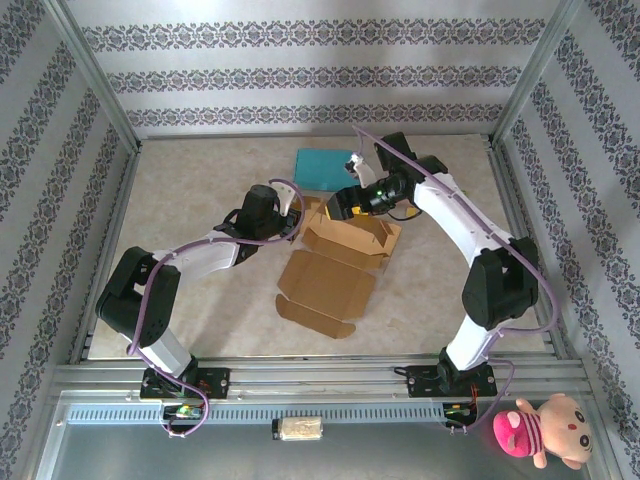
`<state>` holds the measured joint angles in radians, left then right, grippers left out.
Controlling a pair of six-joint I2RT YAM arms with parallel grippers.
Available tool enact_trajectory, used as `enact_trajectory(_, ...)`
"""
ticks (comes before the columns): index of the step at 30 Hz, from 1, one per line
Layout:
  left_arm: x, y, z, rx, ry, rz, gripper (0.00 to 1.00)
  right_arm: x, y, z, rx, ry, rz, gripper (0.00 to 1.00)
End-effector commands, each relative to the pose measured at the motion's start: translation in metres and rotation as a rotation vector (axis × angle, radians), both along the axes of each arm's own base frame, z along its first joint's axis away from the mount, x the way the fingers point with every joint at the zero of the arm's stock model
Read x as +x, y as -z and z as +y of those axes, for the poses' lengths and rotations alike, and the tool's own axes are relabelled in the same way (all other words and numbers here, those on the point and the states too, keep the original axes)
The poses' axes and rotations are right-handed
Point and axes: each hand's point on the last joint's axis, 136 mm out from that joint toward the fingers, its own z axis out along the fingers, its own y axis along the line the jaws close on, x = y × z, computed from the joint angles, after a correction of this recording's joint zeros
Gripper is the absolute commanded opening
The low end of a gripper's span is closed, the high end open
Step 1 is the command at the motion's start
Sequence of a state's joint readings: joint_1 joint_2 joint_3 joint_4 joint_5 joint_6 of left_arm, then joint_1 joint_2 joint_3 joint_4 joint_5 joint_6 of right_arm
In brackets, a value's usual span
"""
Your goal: Fold the paper box
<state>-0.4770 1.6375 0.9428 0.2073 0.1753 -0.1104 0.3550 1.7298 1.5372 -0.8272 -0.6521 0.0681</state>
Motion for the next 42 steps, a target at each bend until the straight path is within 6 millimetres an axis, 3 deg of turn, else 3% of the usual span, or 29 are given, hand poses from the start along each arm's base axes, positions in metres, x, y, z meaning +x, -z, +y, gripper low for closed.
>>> enact_trajectory(1, 0.002, -0.022, -0.014, -0.02, 0.057, -0.058, 0.0, -0.003, 0.007, -0.006, -0.024, -0.046, 0.024, 0.94)
enact_trajectory(8, -0.001, -0.022, -0.019, -0.006, 0.089, -0.06, 0.0, 0.013, 0.009, -0.022, -0.148, -0.111, -0.081, 0.94)
enact_trajectory(15, -0.003, -0.022, -0.021, 0.006, 0.104, -0.064, 0.0, 0.03, -0.017, -0.027, -0.186, -0.132, -0.237, 0.94)
enact_trajectory(19, -0.003, -0.02, -0.021, 0.01, 0.109, -0.063, 0.0, 0.037, -0.018, -0.035, -0.22, -0.152, -0.284, 0.97)
enact_trajectory(23, -0.003, -0.022, -0.024, 0.005, 0.117, -0.069, 0.0, 0.027, -0.012, -0.03, -0.164, -0.261, -0.277, 0.98)
enact_trajectory(29, -0.004, -0.021, -0.024, 0.013, 0.121, -0.07, 0.0, 0.03, -0.008, -0.033, -0.051, -0.28, -0.199, 0.98)
enact_trajectory(35, -0.005, -0.022, -0.024, 0.012, 0.122, -0.071, 0.0, 0.033, 0.006, -0.031, -0.002, -0.289, -0.096, 0.88)
enact_trajectory(42, -0.006, -0.022, -0.025, 0.017, 0.123, -0.074, 0.0, 0.032, 0.017, -0.026, 0.046, -0.299, -0.033, 0.61)
